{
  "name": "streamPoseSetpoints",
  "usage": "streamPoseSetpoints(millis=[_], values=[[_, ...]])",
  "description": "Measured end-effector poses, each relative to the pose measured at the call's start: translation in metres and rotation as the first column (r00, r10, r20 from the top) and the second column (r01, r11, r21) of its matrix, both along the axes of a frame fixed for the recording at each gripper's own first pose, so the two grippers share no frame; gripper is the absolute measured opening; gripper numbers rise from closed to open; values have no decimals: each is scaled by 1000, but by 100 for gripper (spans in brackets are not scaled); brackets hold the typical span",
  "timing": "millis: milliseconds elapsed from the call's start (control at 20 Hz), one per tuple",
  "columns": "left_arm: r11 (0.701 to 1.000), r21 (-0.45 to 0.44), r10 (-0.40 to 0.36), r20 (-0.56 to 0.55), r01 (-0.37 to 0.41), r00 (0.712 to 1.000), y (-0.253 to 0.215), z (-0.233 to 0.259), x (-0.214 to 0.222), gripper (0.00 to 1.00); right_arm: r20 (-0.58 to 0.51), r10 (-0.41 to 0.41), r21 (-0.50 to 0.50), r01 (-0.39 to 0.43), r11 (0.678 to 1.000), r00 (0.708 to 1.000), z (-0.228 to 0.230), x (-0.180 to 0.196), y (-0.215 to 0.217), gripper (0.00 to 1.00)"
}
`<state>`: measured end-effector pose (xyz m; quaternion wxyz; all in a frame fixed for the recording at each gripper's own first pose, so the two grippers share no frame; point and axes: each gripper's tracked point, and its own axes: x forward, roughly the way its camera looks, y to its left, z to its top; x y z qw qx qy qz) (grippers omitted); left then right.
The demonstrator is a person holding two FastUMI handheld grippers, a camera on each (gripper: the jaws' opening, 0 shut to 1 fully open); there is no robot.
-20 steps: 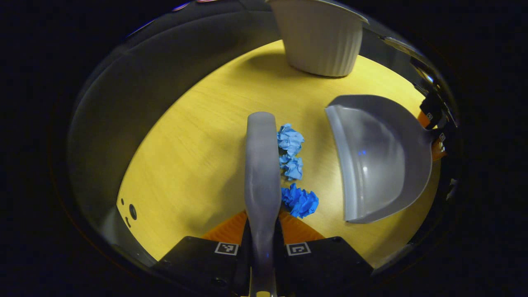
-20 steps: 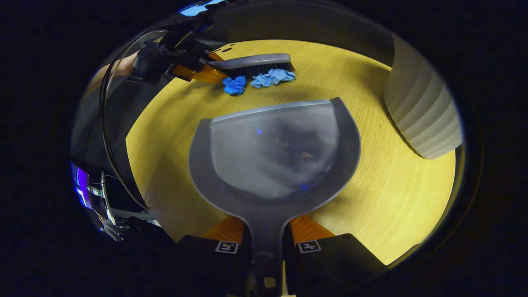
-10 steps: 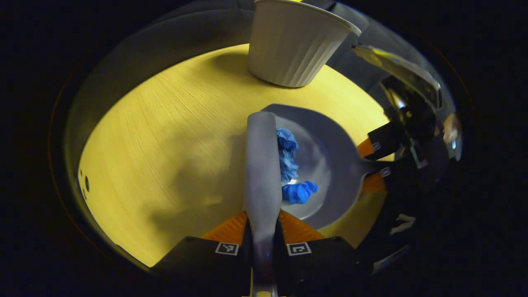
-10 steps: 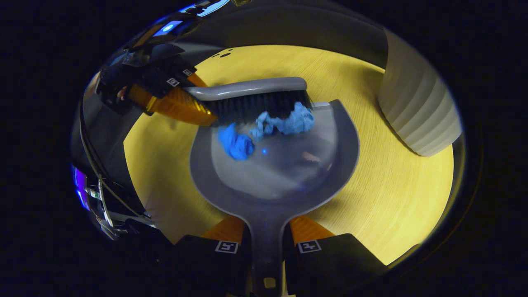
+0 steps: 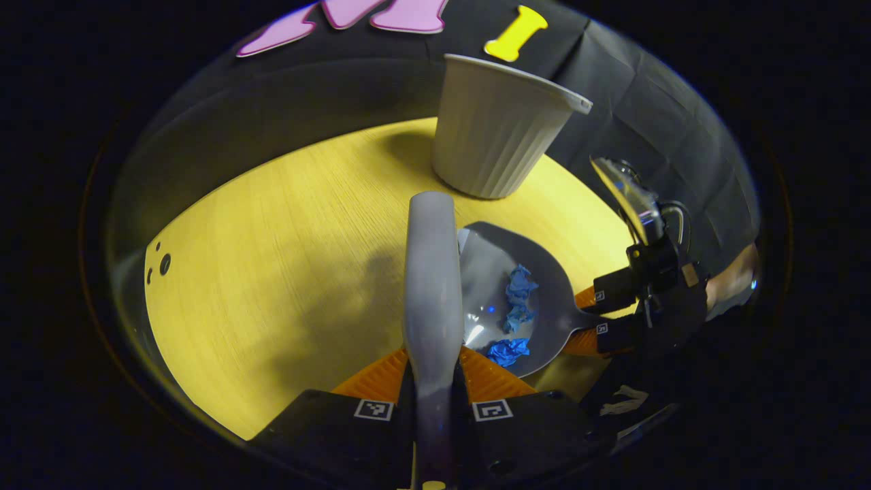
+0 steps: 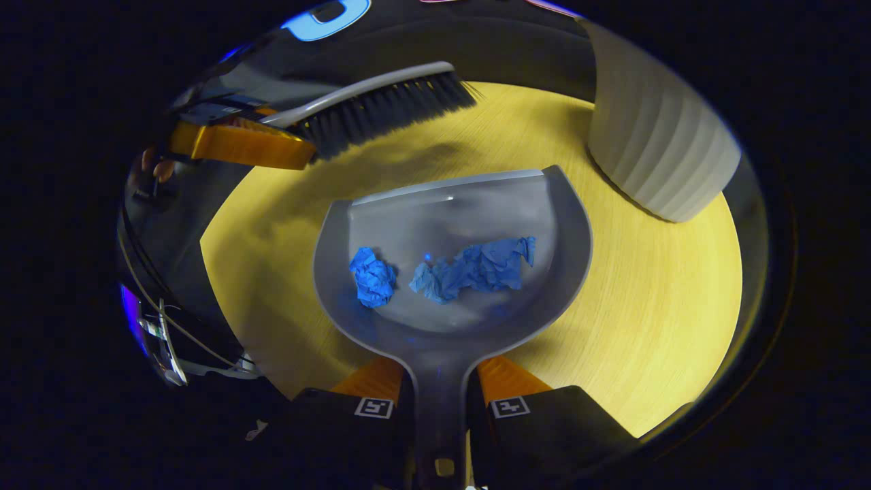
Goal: Pick up the small broom and dustpan from the desktop, sweep the trash into the dustpan with the broom, and then empty the trash into the garbage bin.
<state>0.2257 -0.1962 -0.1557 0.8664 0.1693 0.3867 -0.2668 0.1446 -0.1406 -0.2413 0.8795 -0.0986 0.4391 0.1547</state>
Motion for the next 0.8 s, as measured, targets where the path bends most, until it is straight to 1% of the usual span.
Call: streamPoseSetpoints(millis=[150, 200, 250, 300, 350, 450, 600, 650, 700, 750, 800], values=[[996, -33, 81, 66, -79, 995, 32, 13, -3, 28, 17, -42, 15, 42, 999, 999, 10, 1, 1, 37], [995, -35, 100, 85, -98, 991, 46, 16, -4, 31, 25, -55, 15, 54, 998, 998, 14, 0, 1, 37], [993, -36, 114, 98, -111, 989, 59, 20, -4, 31, 31, -63, 13, 62, 998, 998, 21, 0, 2, 37], [992, -35, 127, 105, -124, 986, 76, 21, -4, 28, 36, -65, 6, 65, 998, 997, 29, -4, 1, 37], [990, -35, 138, 108, -135, 985, 85, 22, -7, 28, 41, -60, -10, 60, 998, 997, 37, -9, 3, 37], [988, -43, 154, 114, -150, 982, 84, 22, -20, 28, 50, -34, -44, 36, 998, 998, 51, -9, 9, 37], [982, -85, 178, 106, -169, 978, 85, 13, -30, 28, 38, -20, -53, 22, 998, 999, 75, -8, 17, 37], [978, -107, 188, 96, -177, 978, 83, 9, -33, 31, 42, -22, -40, 24, 999, 999, 85, -5, 19, 37], [975, -128, 193, 91, -181, 977, 80, 5, -35, 31, 59, -21, -6, 21, 1000, 998, 97, -5, 21, 37], [972, -143, 200, 87, -187, 976, 77, 3, -37, 28, 64, -14, 23, 13, 1000, 998, 108, -6, 22, 37], [969, -160, 204, 82, -190, 975, 74, 0, -39, 28, 58, -9, 31, 7, 999, 998, 116, -12, 12, 37]])
